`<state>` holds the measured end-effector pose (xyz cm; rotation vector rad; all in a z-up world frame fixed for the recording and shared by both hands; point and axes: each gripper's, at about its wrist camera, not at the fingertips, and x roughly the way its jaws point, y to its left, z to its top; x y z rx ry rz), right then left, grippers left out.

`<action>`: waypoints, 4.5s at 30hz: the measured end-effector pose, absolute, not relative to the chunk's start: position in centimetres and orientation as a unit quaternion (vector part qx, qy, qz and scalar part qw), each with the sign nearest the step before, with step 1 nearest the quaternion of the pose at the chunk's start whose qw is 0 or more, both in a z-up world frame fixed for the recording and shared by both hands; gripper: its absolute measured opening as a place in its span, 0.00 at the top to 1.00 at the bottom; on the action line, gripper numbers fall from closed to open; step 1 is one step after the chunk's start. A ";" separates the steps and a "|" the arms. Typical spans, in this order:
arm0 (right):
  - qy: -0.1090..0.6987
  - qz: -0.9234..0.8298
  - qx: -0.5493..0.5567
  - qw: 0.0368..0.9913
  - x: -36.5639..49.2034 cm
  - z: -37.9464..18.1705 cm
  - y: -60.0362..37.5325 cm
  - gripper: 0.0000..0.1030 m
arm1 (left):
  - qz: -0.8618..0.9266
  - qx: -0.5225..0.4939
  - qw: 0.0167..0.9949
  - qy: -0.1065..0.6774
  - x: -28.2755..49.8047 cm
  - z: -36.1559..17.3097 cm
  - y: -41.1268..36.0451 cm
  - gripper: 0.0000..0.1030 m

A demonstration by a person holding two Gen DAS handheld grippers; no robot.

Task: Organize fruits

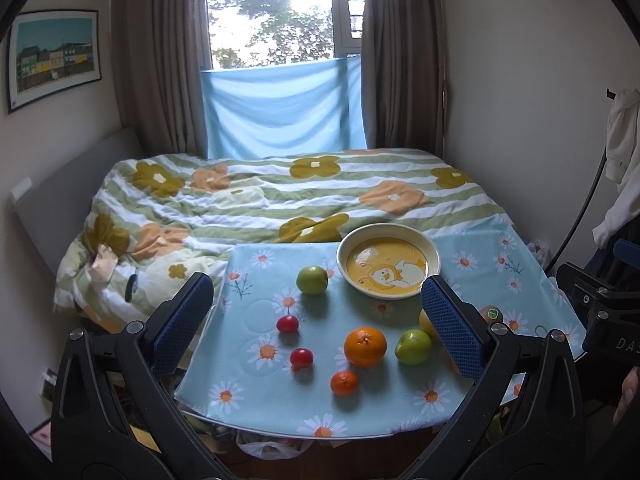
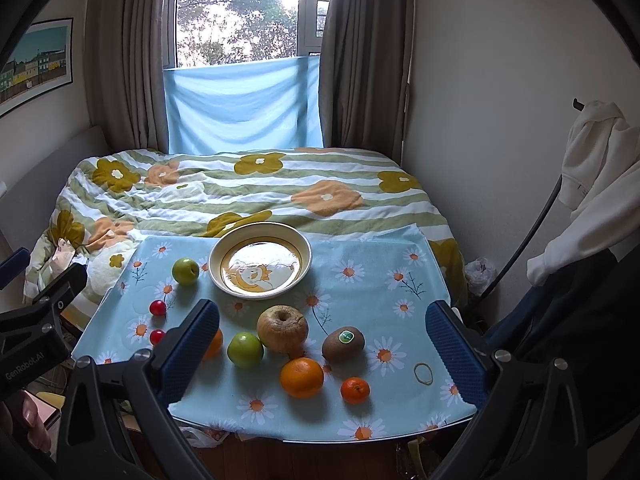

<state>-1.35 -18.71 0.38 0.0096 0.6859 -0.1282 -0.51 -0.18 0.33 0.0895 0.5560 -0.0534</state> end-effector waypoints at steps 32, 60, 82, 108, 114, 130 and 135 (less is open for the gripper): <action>0.351 -0.042 0.015 0.935 -1.3 -0.3 -18.5 0.00 | -0.034 0.003 0.953 0.303 -0.2 -1.2 3.6 0.00; 0.425 0.111 -0.011 0.899 8.4 -14.4 -21.6 0.00 | -0.026 0.000 0.909 0.416 3.6 -18.0 -0.1 0.01; 0.466 0.166 -0.030 0.869 12.3 -18.8 -20.6 0.11 | -0.024 0.003 0.885 0.465 5.0 -22.5 -1.6 0.52; 0.488 0.224 0.057 0.842 13.5 -20.1 -21.1 0.33 | -0.023 0.008 0.884 0.467 4.8 -22.1 -1.9 0.60; 0.477 0.228 0.062 0.847 13.3 -19.2 -21.5 0.33 | -0.021 0.007 0.886 0.464 4.7 -21.2 -1.9 0.60; 0.447 0.233 0.059 0.862 13.8 -14.8 -23.3 0.33 | -0.016 0.011 0.905 0.425 6.7 -16.0 -2.8 0.60; 0.429 0.226 0.051 0.873 14.8 -12.1 -23.9 0.33 | -0.028 0.019 0.919 0.393 9.3 -12.8 -2.8 0.60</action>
